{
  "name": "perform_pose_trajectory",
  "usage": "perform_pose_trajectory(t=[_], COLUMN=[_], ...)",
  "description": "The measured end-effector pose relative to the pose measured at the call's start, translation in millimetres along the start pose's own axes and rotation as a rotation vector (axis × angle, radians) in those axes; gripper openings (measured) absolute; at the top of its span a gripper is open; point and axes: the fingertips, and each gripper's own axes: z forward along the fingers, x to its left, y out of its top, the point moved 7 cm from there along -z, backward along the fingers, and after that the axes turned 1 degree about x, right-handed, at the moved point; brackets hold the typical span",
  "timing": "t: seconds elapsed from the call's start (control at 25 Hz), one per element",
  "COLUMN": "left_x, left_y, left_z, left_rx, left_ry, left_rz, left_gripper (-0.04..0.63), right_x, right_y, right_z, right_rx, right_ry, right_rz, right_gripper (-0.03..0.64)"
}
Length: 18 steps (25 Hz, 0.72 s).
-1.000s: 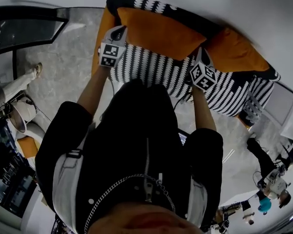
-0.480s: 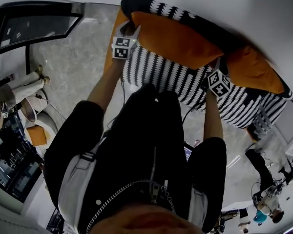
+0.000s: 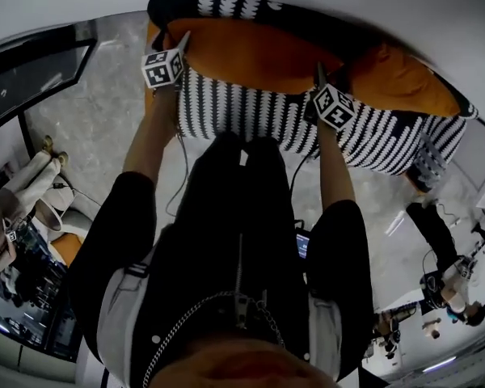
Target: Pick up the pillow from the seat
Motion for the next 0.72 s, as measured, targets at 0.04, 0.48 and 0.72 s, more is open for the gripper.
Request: perform_pose_trajectory(t=[0.04,0.48,0.72], left_x=[-1.3,-3.8,-14.5], left_y=[-1.7,-26.4,-34.4], left_z=[4.8,47.0,54.5], left_rx=[0.003,0.082,0.132], left_ry=[-0.001,-0.140,-0.263], left_rz=[-0.021,-0.247,-0.361], left_gripper=[0.339,0.385,0.278], right_x=[-5.0,-27.5,-28.9], right_y=[-1.6,-10.5,-11.8], right_z=[2.6,37.7,51.8], right_rx=[0.006,0.066,0.160], right_ry=[-0.007,-0.007,0.039], right_rz=[0.007,0.127,0.073], right_gripper=[0.352,0.385,0.327])
